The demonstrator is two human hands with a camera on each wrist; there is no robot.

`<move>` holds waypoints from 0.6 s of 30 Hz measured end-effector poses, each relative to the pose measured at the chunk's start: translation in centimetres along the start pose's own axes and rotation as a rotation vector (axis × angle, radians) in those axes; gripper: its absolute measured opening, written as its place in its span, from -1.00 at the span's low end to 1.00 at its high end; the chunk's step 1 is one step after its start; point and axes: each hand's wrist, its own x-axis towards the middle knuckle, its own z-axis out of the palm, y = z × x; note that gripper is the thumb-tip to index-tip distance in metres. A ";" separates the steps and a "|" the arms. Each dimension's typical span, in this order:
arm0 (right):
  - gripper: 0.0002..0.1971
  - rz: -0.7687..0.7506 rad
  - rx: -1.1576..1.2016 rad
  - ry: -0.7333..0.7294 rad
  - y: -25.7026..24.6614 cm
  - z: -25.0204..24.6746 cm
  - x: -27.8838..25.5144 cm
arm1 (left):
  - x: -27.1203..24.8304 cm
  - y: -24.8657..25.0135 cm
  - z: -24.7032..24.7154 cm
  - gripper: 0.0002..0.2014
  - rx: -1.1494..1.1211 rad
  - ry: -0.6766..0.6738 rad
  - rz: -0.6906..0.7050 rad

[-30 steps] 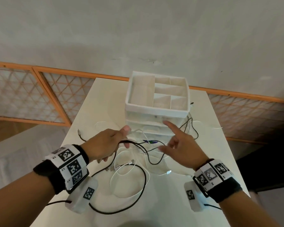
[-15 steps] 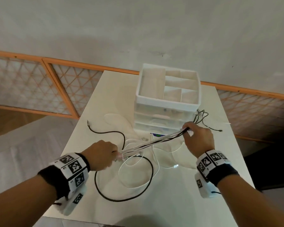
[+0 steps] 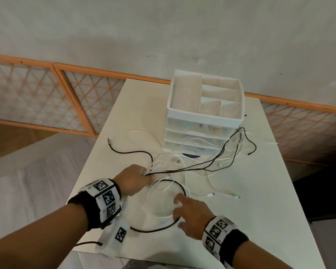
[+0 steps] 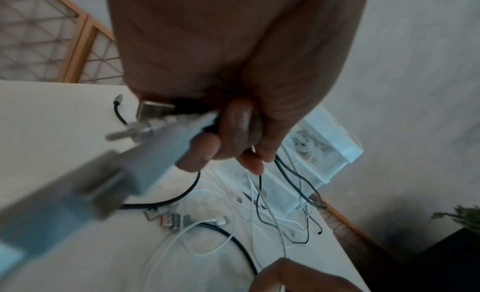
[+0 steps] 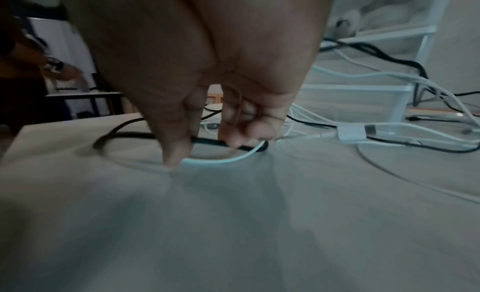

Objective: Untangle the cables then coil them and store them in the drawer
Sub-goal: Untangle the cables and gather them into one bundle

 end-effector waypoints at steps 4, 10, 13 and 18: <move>-0.78 0.115 0.226 0.361 0.4 -2.9 0.3 | -0.8 1.1 -0.1 -0.69 -0.060 0.015 0.117; -0.85 0.252 0.926 0.706 2.2 -12.1 -1.8 | -1.0 1.2 -0.2 -0.71 -0.072 0.035 0.059; -0.89 0.190 1.032 0.834 1.5 -13.8 -3.4 | -0.4 2.1 -0.7 -0.72 -0.289 0.122 -0.038; -0.81 0.137 0.973 0.789 0.4 -13.3 -3.7 | -0.7 6.2 -2.0 -0.76 -0.691 0.102 0.046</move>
